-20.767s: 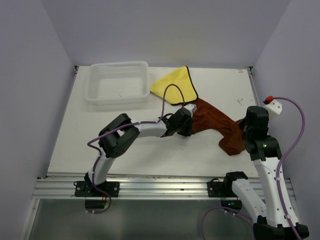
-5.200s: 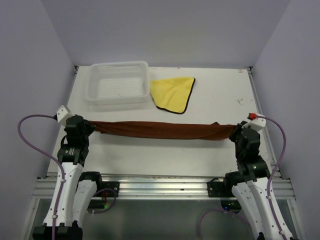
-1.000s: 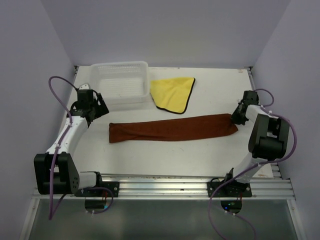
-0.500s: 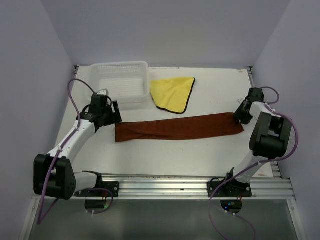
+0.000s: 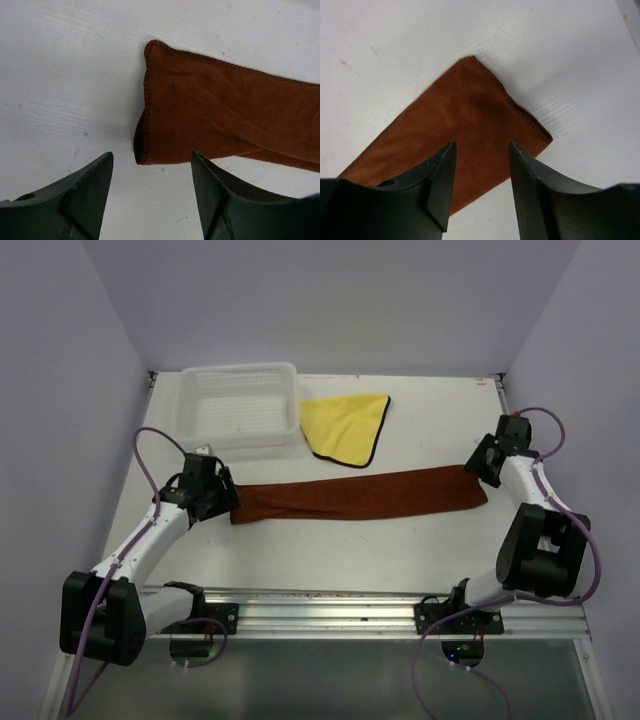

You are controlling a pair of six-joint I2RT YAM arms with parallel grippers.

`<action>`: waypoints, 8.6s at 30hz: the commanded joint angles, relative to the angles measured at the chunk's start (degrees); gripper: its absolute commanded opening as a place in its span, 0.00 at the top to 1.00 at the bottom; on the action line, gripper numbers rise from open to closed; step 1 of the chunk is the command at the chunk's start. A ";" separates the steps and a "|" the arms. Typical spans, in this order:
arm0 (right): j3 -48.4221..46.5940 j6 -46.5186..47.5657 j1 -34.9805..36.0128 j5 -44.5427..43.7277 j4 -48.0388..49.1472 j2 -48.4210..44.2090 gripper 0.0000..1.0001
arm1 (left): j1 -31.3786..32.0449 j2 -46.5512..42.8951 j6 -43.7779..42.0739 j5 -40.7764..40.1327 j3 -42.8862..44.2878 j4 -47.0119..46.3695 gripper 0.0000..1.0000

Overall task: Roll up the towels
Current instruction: Fold the towel

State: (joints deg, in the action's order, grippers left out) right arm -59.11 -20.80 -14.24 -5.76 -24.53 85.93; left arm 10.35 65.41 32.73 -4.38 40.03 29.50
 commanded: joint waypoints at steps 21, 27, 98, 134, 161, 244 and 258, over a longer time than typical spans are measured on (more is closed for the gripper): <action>4.44 -1.44 5.98 4.62 4.76 11.63 0.85 | 3.80 4.73 2.42 2.01 -7.51 -9.19 0.69; 3.83 -1.35 5.98 3.13 4.06 13.21 0.87 | 4.15 4.73 2.34 1.39 -7.07 -8.58 1.00; -2.76 10.95 -6.24 8.48 7.39 13.03 0.52 | 6.17 -1.77 -15.15 -3.09 9.28 -12.71 0.13; -11.02 15.17 2.55 -8.21 -7.81 22.27 1.00 | 6.53 -2.30 -15.24 -3.18 9.10 -12.36 0.09; -25.34 2.70 27.49 -1.10 -24.42 2.31 1.00 | 6.61 -5.64 -15.42 -2.82 9.01 -12.53 0.09; -30.91 -22.35 62.67 5.05 3.08 21.91 0.82 | 7.23 -12.06 -15.06 -7.57 7.34 -13.15 0.07; -41.86 -23.32 68.91 5.23 0.10 39.66 0.88 | 7.23 -15.13 -14.63 -10.73 7.17 -12.88 0.07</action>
State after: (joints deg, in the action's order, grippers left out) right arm -95.61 -43.92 53.98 -0.32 -23.55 125.25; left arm 17.34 51.79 18.41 -12.97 47.11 19.03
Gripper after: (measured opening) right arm 0.123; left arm 0.926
